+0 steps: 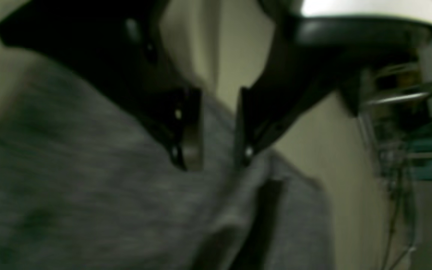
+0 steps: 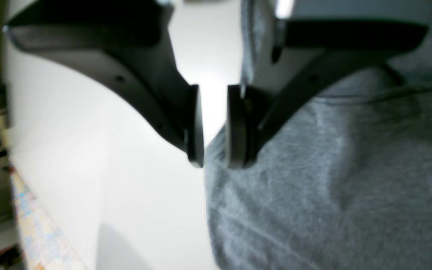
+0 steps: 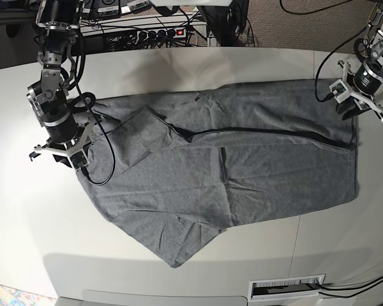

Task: Fold the T-shirt properly
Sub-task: 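Release the folded edge and raise both grippers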

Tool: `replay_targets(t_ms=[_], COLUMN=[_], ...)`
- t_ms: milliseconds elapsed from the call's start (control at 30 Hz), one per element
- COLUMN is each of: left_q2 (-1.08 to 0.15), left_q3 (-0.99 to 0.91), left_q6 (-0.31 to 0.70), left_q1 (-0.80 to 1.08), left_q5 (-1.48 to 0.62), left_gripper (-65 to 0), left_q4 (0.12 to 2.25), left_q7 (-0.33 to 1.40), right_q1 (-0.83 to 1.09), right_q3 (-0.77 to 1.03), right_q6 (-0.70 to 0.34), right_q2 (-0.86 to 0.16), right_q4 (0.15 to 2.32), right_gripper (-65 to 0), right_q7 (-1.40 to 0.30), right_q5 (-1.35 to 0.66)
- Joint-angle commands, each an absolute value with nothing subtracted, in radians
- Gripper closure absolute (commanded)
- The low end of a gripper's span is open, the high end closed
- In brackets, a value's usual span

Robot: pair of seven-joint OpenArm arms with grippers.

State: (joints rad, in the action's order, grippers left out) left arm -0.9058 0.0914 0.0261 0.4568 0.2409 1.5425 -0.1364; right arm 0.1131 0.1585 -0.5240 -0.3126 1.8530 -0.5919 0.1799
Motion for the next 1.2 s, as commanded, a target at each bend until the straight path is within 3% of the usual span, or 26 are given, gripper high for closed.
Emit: replay_targets(t_ms=[0, 33, 100, 267, 467, 667, 967, 1167], left_q2=[-0.928, -0.928, -0.928, -0.930, -0.939, -0.951, -0.981, -1.023], left_q3=[0.081, 0.081, 0.081, 0.081, 0.081, 0.081, 0.081, 0.081], left_q6=[0.035, 0.068, 0.117, 0.209, 0.420, 0.575, 0.678, 0.698], left_q1=[0.451, 0.451, 0.447, 0.398, 0.314, 0.305, 0.305, 0.344], left_q5=[0.220, 0.204, 0.201, 0.201, 0.200, 0.188, 0.148, 0.117], left_gripper=[-8.5, -4.3, 0.0, 0.0, 0.0, 0.0, 0.0, 0.0], left_q4=[1.565, 1.573, 1.586, 1.589, 1.588, 1.588, 1.588, 1.588], left_q7=[-0.159, -0.159, -0.160, -0.136, -0.075, -0.067, -0.067, -0.068], right_q1=[0.097, 0.097, 0.098, 0.099, 0.065, 0.050, 0.051, 0.056], right_q3=[0.163, 0.161, 0.147, 0.086, -0.005, -0.070, -0.093, -0.093], right_q6=[-0.516, -0.517, -0.520, -0.519, -0.520, -0.528, -0.528, -0.540], right_q2=[-0.324, -0.324, -0.325, -0.330, -0.330, -0.369, -0.497, -0.521], right_q4=[1.870, 1.870, 1.870, 1.818, 1.657, 1.645, 1.645, 1.648], right_gripper=[-7.7, -2.5, 0.0, 0.0, 0.0, 0.0, 0.0, 0.0], right_q7=[-0.599, -0.628, -0.672, -0.670, -0.698, -0.780, -0.925, -0.996], right_q5=[0.149, 0.124, 0.105, 0.106, 0.212, 0.202, 0.034, 0.006])
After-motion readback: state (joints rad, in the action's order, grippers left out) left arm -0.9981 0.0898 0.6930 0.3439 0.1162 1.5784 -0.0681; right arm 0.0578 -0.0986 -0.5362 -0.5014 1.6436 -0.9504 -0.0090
